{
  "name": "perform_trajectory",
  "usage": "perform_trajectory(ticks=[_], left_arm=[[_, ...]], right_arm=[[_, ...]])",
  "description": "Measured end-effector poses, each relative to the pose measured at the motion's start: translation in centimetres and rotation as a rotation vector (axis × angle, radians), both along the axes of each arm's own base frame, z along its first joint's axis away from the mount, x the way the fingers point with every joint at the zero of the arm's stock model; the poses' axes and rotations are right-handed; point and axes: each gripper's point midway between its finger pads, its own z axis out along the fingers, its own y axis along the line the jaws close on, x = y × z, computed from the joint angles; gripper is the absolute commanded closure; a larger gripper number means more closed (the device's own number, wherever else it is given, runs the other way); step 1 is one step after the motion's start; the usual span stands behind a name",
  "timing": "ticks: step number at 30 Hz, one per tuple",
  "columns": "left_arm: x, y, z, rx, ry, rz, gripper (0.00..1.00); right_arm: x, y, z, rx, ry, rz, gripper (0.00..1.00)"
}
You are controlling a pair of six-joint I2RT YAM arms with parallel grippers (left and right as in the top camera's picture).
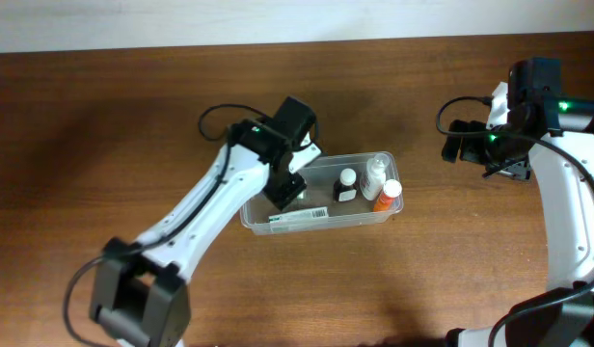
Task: Pack container
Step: 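Carry the box into the container and release it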
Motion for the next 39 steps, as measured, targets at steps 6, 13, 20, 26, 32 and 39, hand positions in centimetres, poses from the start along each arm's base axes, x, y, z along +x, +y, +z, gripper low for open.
perform_trajectory(ticks=[6, 13, 20, 26, 32, 39], left_arm=[[2.5, 3.6, 7.7, -0.157, -0.228, 0.216, 0.19], [5.7, 13.3, 13.0, -0.259, -0.424, 0.561, 0.01], [6.9, 19.0, 12.3, -0.293, -0.416, 0.731, 0.01], [6.2, 20.5, 11.4, -0.28, -0.376, 0.775, 0.01], [4.5, 20.0, 10.4, -0.274, -0.288, 0.774, 0.0], [1.4, 19.7, 13.1, -0.319, -0.357, 0.757, 0.01]], right_arm=[[1.2, -0.2, 0.3, -0.023, -0.054, 0.045, 0.01], [4.3, -0.3, 1.6, -0.068, -0.19, 0.109, 0.02], [6.9, 2.2, 2.9, -0.095, -0.3, 0.209, 0.02], [5.5, 2.7, 2.1, -0.086, -0.238, 0.232, 0.02], [2.1, 3.0, 0.6, -0.056, -0.086, 0.234, 0.02], [-1.3, 3.2, 0.4, -0.049, -0.067, 0.223, 0.02]])
